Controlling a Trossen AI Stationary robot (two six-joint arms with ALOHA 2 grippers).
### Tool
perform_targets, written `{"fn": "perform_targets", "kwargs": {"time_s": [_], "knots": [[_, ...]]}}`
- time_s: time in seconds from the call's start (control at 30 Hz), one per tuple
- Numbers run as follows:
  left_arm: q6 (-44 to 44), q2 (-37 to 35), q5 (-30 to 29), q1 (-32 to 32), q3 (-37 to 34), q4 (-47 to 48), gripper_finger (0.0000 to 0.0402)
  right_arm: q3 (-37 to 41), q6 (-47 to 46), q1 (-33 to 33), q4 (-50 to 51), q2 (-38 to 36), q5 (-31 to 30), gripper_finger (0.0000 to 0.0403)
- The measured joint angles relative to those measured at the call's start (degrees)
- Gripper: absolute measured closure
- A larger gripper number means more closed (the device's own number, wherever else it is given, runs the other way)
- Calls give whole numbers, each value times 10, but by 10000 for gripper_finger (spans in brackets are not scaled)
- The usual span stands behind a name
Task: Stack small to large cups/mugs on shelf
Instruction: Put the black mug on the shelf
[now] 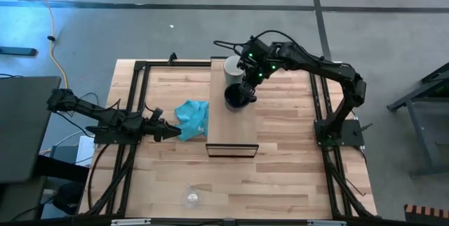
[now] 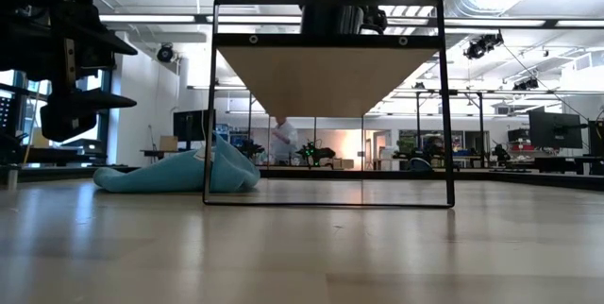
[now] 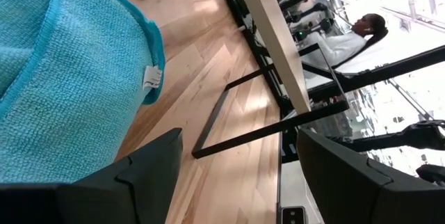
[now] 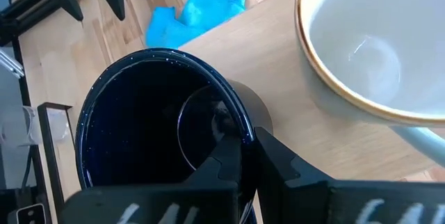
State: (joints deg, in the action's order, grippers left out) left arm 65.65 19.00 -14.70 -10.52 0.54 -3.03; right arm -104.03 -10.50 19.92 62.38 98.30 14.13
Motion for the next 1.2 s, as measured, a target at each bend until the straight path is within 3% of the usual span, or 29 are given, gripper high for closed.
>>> {"fn": "perform_targets", "kwargs": {"time_s": [1.2], "knots": [[-8, 0, 0, 0, 0, 0, 131, 0, 0, 4, -3, 38, 11, 403]]}}
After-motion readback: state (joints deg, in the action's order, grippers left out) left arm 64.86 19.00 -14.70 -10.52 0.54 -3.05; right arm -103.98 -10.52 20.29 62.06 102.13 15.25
